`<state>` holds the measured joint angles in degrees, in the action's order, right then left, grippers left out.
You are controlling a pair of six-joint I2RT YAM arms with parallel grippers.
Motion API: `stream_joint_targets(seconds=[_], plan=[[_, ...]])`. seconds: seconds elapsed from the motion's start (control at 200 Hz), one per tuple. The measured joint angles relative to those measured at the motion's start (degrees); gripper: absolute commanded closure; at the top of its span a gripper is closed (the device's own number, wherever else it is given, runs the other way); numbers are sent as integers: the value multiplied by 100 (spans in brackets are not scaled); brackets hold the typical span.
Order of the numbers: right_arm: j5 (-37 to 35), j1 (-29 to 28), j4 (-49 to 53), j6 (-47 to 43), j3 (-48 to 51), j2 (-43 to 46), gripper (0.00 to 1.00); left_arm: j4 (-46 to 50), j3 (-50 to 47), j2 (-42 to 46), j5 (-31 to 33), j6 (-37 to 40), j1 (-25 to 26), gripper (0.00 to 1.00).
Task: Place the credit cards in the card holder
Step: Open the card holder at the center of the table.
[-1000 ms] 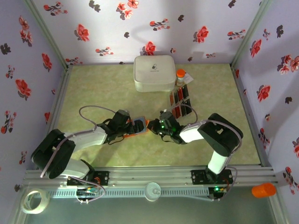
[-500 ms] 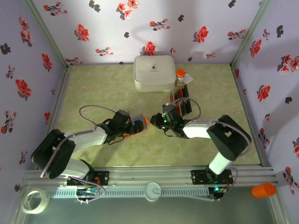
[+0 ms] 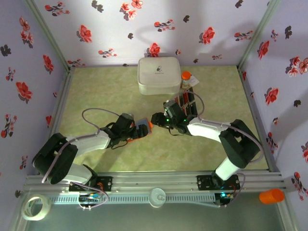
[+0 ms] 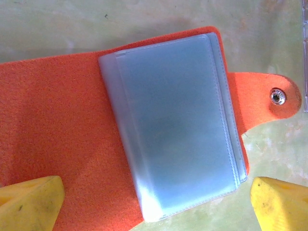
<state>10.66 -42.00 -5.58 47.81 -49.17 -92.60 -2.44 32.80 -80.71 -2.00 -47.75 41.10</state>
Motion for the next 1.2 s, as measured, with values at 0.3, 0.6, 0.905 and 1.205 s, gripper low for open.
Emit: stream_joint_targets(seconds=[0.3, 0.6, 0.905, 1.205], plan=[[4, -42, 170, -166, -492, -623, 66, 26, 17, -22, 0, 20, 0, 0], [-48, -35, 201, -151, -249, -671, 100, 68, 48, -33, 2, 37, 2, 0], [-59, -20, -186, 131, 638, -245, 100, 116, 160, -136, 0, 61, 2, 0], [-61, -66, -557, 485, 1281, 216, 100, 114, 214, -190, -61, 79, 2, 0]])
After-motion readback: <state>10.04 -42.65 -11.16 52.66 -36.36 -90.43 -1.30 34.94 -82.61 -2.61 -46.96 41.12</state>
